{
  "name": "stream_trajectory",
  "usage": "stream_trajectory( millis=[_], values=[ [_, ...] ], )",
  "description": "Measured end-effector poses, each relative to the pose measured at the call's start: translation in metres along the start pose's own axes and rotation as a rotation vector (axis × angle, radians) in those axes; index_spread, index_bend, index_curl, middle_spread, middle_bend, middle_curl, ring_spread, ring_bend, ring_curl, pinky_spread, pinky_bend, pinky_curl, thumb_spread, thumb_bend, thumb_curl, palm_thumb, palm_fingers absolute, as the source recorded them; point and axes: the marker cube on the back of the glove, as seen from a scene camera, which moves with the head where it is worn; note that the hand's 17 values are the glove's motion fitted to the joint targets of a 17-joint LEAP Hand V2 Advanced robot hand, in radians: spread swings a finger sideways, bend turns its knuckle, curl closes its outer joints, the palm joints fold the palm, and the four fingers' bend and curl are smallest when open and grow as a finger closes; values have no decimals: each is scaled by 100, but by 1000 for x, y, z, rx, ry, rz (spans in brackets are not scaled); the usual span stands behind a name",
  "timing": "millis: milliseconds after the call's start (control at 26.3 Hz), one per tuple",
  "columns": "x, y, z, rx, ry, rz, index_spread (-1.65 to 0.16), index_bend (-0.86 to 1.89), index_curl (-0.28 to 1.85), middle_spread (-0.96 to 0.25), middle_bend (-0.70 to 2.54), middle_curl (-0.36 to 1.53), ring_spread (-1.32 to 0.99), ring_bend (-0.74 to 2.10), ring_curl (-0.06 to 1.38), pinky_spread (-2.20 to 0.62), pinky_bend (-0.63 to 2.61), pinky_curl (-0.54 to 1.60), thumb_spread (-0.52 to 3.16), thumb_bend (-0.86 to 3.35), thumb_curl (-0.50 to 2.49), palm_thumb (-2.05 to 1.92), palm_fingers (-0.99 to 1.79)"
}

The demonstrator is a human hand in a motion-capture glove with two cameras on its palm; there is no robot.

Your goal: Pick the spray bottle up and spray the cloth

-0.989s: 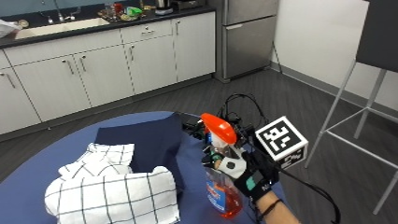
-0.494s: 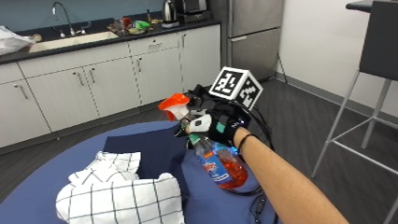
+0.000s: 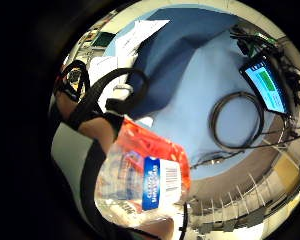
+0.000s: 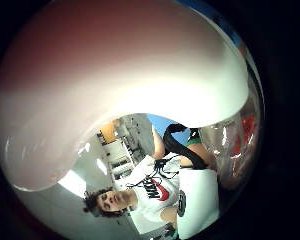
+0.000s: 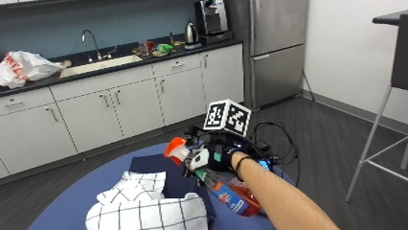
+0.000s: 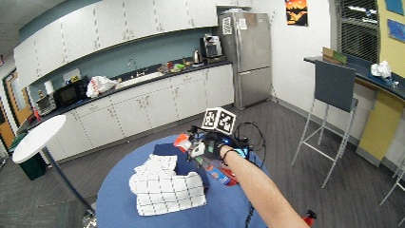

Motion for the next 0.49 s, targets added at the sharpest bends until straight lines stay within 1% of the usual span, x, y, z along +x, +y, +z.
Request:
stream_trajectory(
  millis=[152,494],
  values=[
    [4,-2,5,-8,11,22,-16,12,29,-7,50,46,-8,57,40,10,38,30,77,-2,56,93,119],
    [-3,-3,1,-4,42,23,-15,12,30,-7,51,46,-8,57,41,9,38,31,78,-2,58,93,118]
  ],
)
